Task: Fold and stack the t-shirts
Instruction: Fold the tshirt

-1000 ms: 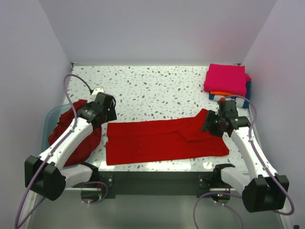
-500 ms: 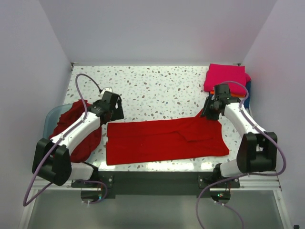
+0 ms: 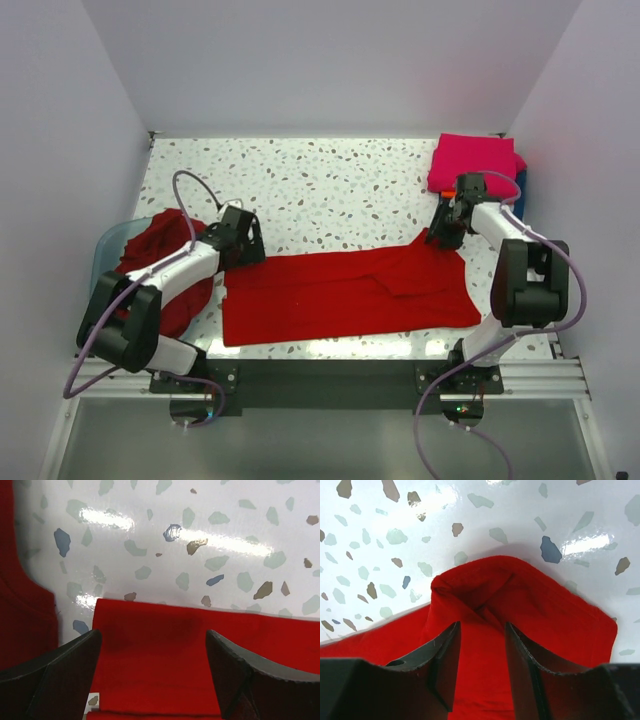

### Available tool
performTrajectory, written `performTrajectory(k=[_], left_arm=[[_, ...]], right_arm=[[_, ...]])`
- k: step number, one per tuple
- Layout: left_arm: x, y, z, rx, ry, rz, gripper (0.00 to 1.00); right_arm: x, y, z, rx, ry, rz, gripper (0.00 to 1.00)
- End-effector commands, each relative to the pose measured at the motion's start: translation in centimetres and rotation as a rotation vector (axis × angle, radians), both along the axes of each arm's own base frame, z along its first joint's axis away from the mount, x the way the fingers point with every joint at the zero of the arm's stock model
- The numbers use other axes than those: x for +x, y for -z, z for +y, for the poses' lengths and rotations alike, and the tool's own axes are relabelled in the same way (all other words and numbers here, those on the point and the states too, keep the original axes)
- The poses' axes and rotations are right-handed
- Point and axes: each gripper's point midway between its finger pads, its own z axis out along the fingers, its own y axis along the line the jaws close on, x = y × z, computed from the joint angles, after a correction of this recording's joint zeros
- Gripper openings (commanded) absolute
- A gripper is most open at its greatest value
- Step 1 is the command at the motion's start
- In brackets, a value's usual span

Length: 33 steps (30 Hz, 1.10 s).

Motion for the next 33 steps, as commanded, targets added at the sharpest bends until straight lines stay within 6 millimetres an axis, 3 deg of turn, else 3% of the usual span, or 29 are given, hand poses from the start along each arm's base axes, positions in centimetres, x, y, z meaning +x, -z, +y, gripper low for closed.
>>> performTrajectory(k=[1, 13, 22, 33], left_arm=[[0.8, 0.7, -1.0, -0.048, -0.007, -0.034, 0.89], [-0.2, 2.2, -0.4, -0.030, -0.021, -0.006, 0.89], [-0.9, 3.0, -0.2, -0.025, -0.010, 0.013, 0.90], [-1.2, 2.9, 0.1, -0.016, -0.005, 0.013, 0.90]], right_arm=[[1.4, -0.5, 0.1, 0.017, -0.021, -0.041, 0.44], [-0.5, 1.6, -0.3, 0.083, -0.025, 0.054, 0.30], [-1.8, 2.1, -0.2, 0.114, -0.058, 0.097, 0.00], [-4.3, -0.3, -1.2, 0.042, -0.015, 0.078, 0.00]])
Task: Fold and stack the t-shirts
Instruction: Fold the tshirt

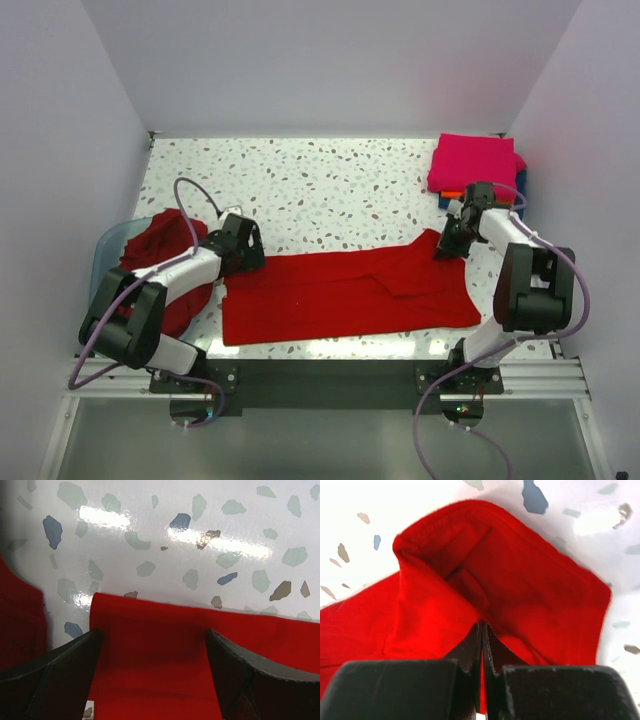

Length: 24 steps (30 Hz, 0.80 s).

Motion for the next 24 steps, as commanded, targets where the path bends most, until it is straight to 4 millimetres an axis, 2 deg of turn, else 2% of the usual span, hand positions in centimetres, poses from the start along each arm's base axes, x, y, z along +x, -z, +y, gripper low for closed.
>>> performTrajectory(k=[1, 4, 10, 14, 15, 16, 19, 24], left_arm=[[-0.6, 0.4, -0.1, -0.005, 0.011, 0.008, 0.90], [-0.6, 0.3, -0.1, -0.004, 0.016, 0.010, 0.90], [-0.9, 0.3, 0.1, -0.004, 0.018, 0.007, 0.90], [-0.8, 0.4, 0.0, -0.004, 0.019, 0.009, 0.91], [-0.8, 0.4, 0.0, -0.003, 0.018, 0.010, 0.91], [-0.8, 0.4, 0.0, -0.003, 0.020, 0.009, 0.91], [-0.6, 0.3, -0.1, -0.008, 0.022, 0.006, 0.91], [-0.6, 0.2, -0.3, -0.013, 0.025, 0.006, 0.91]], right_arm=[[-1.1, -1.7, -0.9, -0.047, 0.015, -0.016, 0.00], [-1.7, -1.7, -1.3, -0.074, 0.018, -0.005, 0.00], [-1.0, -2.0, -1.1, -0.056, -0.001, -0.014, 0.00], [-0.9, -1.6, -0.6, -0.027, -0.009, 0.001, 0.02], [-1.1, -1.4, -0.7, -0.029, -0.012, 0.009, 0.09], [-1.6, -1.3, -0.8, -0.035, -0.010, 0.030, 0.26], [-2.7, -1.3, -1.8, -0.094, 0.021, 0.051, 0.44], [-4.5, -1.4, -1.7, -0.096, 0.063, 0.051, 0.46]])
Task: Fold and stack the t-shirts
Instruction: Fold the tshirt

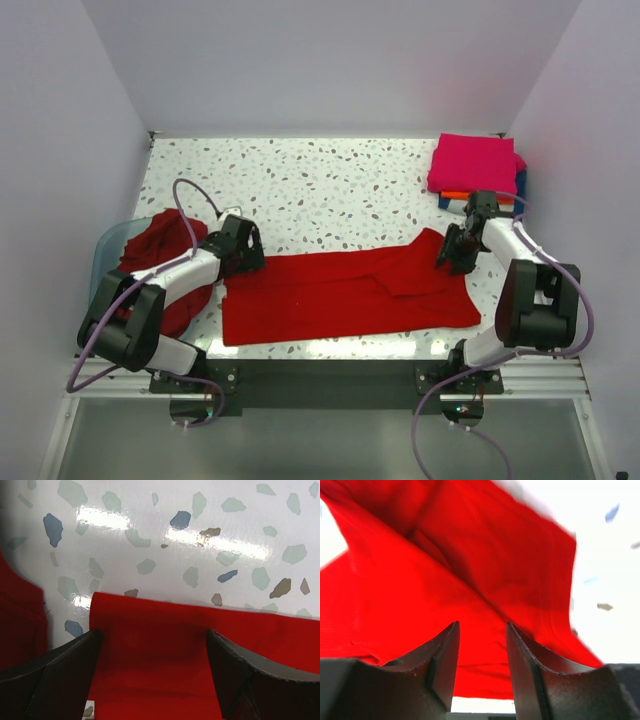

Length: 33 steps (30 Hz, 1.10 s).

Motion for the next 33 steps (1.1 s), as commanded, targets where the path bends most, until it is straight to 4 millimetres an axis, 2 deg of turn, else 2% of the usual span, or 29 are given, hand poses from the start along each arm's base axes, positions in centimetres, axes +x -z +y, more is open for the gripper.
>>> performTrajectory(k=[1, 10, 15, 33], left_arm=[[-0.4, 0.2, -0.3, -0.010, 0.025, 0.011, 0.91], [-0.5, 0.3, -0.5, -0.018, 0.028, 0.014, 0.91], [-0.5, 0.1, -0.5, -0.020, 0.032, 0.010, 0.91], [-0.5, 0.1, -0.6, -0.025, 0.037, 0.010, 0.91]], right_arm=[[-1.4, -0.8, -0.2, -0.013, 0.041, 0.001, 0.44], [-4.1, 0.8, -0.7, -0.050, 0.076, 0.066, 0.36], [-4.1, 0.6, -0.7, -0.050, 0.092, 0.064, 0.34], [-4.7, 1.9, -0.6, -0.045, 0.086, 0.105, 0.22]])
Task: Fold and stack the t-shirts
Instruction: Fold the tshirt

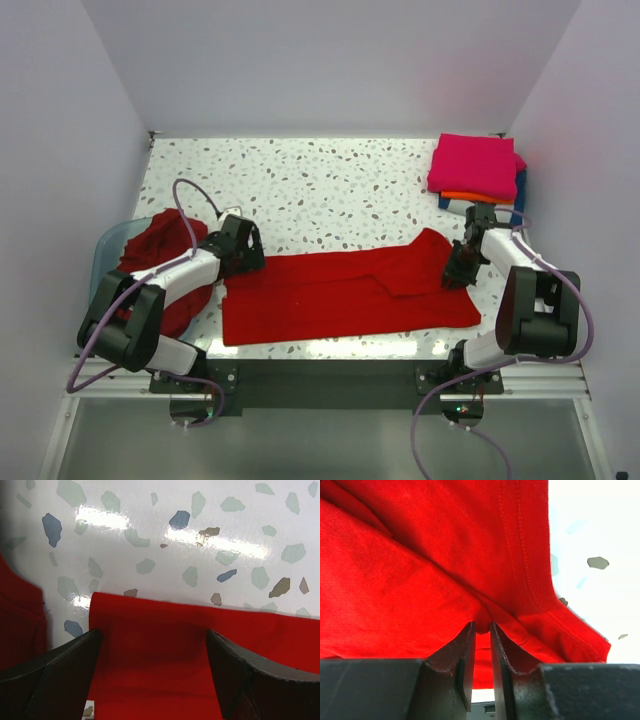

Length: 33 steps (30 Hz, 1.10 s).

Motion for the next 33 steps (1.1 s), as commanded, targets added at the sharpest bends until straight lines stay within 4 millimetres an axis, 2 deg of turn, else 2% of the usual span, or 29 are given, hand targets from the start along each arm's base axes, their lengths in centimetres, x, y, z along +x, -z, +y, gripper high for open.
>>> performTrajectory(k=[1, 5, 7, 11, 13, 17, 26, 33], left_arm=[[-0.5, 0.1, -0.5, -0.023, 0.033, 0.008, 0.91], [-0.5, 0.0, -0.6, -0.027, 0.037, 0.005, 0.91], [-0.4, 0.0, -0.7, -0.030, 0.038, 0.003, 0.91], [-0.4, -0.3, -0.8, -0.038, 0.043, -0.005, 0.91], [-0.3, -0.3, -1.0, -0.045, 0.049, -0.007, 0.91], [-0.3, -0.2, -1.3, -0.056, 0.058, -0.002, 0.91], [-0.2, -0.3, -1.9, -0.079, 0.080, -0.002, 0.91], [-0.3, -0.3, -2.3, -0.098, 0.098, 0.001, 0.91]], right_arm=[[-0.1, 0.2, -0.2, -0.011, 0.013, 0.003, 0.21], [-0.1, 0.6, -0.3, -0.012, 0.007, 0.013, 0.11], [0.0, 0.5, -0.2, -0.006, 0.003, 0.006, 0.01], [0.2, -0.2, 0.4, 0.023, -0.009, -0.021, 0.00], [0.3, -0.9, 1.3, 0.071, -0.020, -0.047, 0.00], [0.1, -2.4, 1.7, 0.083, -0.027, -0.075, 0.00], [-1.6, -5.7, 1.8, 0.076, -0.047, -0.069, 0.00], [-3.6, -6.5, 2.2, 0.083, -0.054, -0.019, 0.00]])
